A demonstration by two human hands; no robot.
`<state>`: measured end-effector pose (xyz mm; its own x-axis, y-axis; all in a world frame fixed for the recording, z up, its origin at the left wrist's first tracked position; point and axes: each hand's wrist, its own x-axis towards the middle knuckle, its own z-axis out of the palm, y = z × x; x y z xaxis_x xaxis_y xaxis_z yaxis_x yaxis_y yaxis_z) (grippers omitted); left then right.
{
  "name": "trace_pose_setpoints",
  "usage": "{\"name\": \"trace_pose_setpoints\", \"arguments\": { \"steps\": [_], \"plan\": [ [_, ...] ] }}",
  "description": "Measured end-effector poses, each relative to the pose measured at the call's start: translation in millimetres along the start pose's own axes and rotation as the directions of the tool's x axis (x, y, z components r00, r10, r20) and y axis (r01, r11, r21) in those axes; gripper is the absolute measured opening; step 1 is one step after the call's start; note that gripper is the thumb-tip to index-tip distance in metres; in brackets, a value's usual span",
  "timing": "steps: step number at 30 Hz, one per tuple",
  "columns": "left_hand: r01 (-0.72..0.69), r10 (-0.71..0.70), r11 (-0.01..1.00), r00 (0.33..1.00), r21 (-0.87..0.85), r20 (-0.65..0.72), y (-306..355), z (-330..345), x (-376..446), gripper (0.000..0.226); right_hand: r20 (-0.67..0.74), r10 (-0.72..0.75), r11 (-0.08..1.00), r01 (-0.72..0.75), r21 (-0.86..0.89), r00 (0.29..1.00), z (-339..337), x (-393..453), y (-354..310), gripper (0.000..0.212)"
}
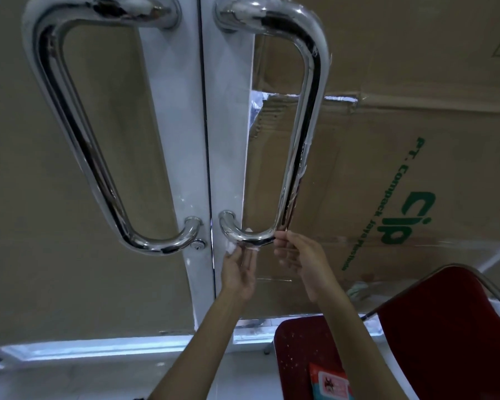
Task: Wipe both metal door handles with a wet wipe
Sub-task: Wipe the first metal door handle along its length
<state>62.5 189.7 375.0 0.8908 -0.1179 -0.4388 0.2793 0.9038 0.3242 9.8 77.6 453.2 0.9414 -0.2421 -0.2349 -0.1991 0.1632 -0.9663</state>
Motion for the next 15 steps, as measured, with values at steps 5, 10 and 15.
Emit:
{"name": "trace_pose_setpoints", "arguments": {
  "steps": [5,10,15],
  "plan": [
    [-0.218,0.232,0.963,0.969,0.158,-0.079,12,4,0,0.013,-0.059,-0.004,1.000,0.003,-0.015,0.998,-6,-2,4,0.028],
    [-0.412,0.477,0.808,0.877,0.422,-0.056,34,20,12,0.014,-0.108,-0.011,1.000,0.010,-0.010,0.994,-1,-5,13,0.028],
    [-0.658,0.624,0.317,0.687,0.684,0.372,34,-4,0,0.019,-0.139,0.028,1.000,-0.027,0.008,0.990,16,-7,25,0.027]
  ]
}}
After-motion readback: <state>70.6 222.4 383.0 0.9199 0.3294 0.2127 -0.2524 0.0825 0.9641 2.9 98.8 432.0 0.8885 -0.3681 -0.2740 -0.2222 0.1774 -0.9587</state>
